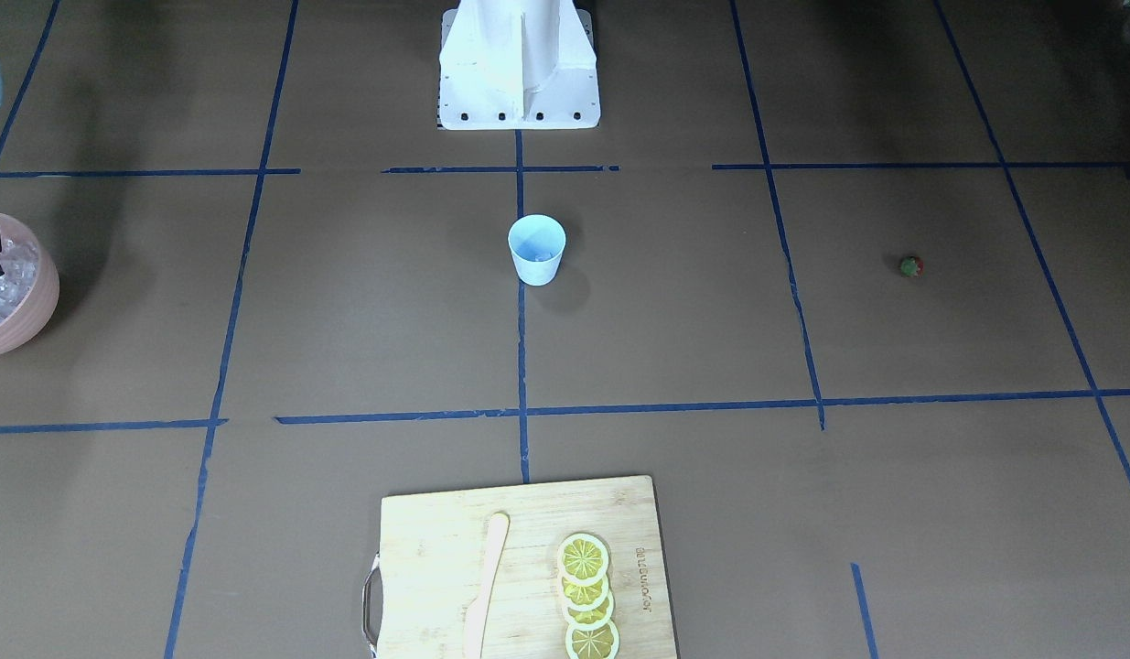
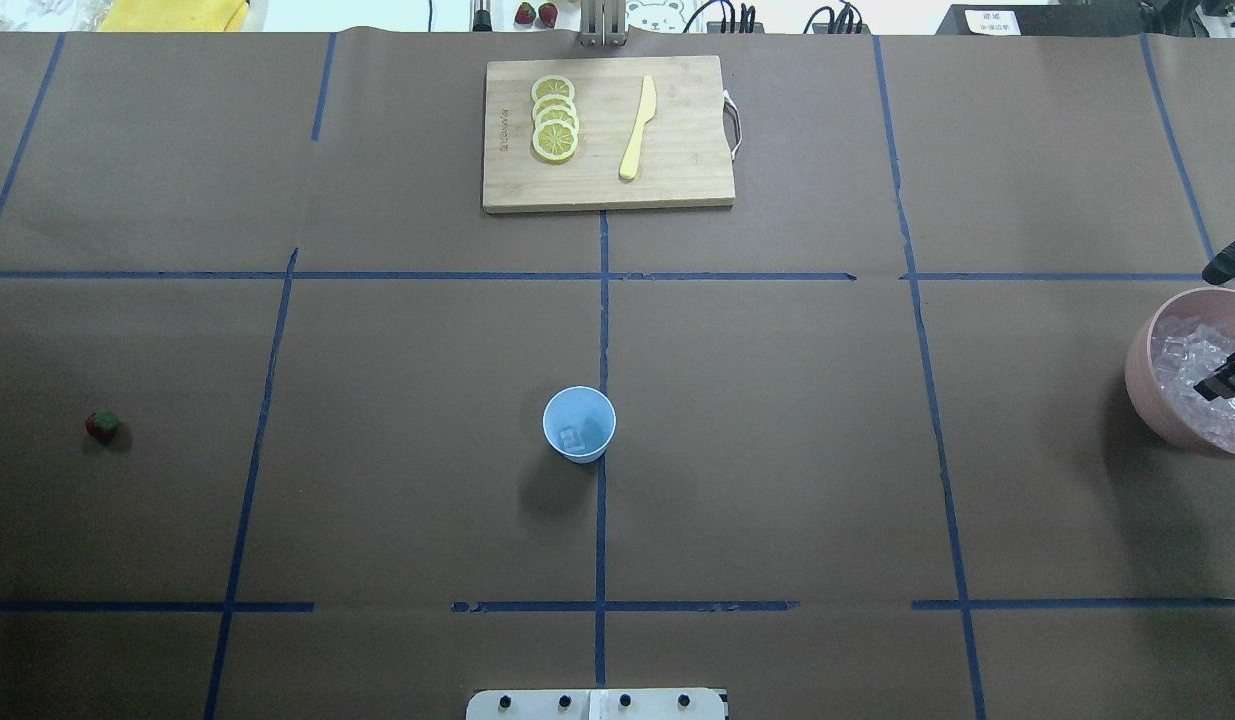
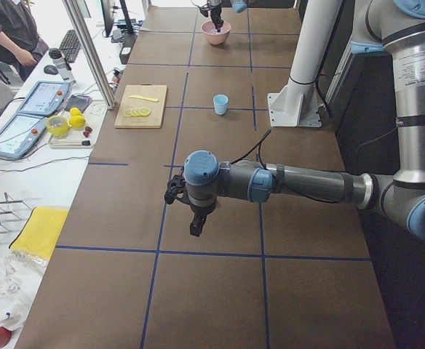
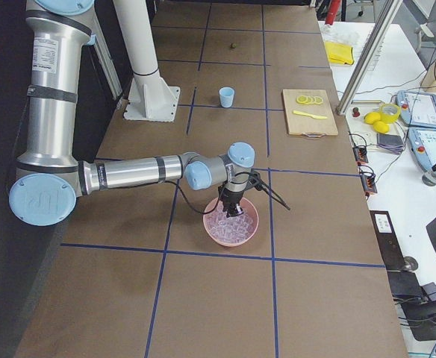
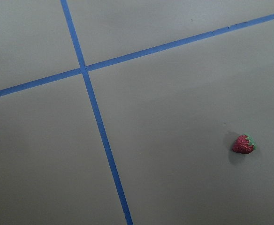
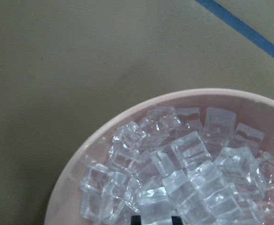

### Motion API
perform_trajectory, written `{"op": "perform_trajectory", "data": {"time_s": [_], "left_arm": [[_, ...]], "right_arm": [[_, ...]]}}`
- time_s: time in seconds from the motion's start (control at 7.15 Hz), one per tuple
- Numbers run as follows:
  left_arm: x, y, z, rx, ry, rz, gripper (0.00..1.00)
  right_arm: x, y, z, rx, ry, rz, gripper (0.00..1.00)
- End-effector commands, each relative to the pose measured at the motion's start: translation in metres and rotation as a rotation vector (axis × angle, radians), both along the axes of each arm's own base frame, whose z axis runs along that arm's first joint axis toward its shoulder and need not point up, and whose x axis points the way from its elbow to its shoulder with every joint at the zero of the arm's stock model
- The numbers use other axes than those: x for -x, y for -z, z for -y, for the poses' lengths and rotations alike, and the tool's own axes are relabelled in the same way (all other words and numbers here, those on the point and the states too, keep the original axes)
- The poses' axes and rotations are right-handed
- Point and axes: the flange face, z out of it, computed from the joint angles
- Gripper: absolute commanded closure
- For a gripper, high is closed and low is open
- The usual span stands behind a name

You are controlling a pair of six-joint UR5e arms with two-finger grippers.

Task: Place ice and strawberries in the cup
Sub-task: 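Lower the right gripper into the bowl and grasp another ice cube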

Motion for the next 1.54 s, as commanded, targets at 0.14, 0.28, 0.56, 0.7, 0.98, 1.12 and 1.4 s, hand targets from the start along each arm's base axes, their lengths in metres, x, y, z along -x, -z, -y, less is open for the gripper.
{"op": "perform_trajectory", "data": {"time_s": [0.14, 0.28, 0.56, 0.7, 0.98, 1.12, 1.4], "left_arm": [[0.0, 0.001, 0.0, -0.002, 0.0, 0.0, 0.0], [0.0, 0.001, 0.0, -0.002, 0.0, 0.0, 0.0], [0.0, 0.001, 0.0, -0.002, 0.0, 0.0, 0.0], [0.0, 0.001, 0.0, -0.002, 0.0, 0.0, 0.0], [0.0, 0.002, 0.0, -0.003, 0.0, 0.0, 0.0], [0.0, 0.002, 0.0, -0.003, 0.0, 0.0, 0.0], [0.0, 0.003, 0.0, -0.008, 0.0, 0.0, 0.0]], "right_arm": [[-0.011, 0.024, 0.002, -0.023, -0.024, 0.029, 0.94], [-0.024, 0.034, 0.005, -0.032, -0.056, 0.045, 0.97], [-0.041, 0.062, 0.015, 0.11, -0.268, 0.062, 0.99], [-0.04, 0.08, 0.017, 0.195, -0.4, 0.074, 0.99], [-0.016, 0.147, 0.047, 0.272, -0.566, 0.143, 0.98], [0.017, 0.169, 0.052, 0.267, -0.547, 0.153, 0.97], [0.134, 0.237, 0.046, 0.256, -0.524, 0.165, 0.96]]}}
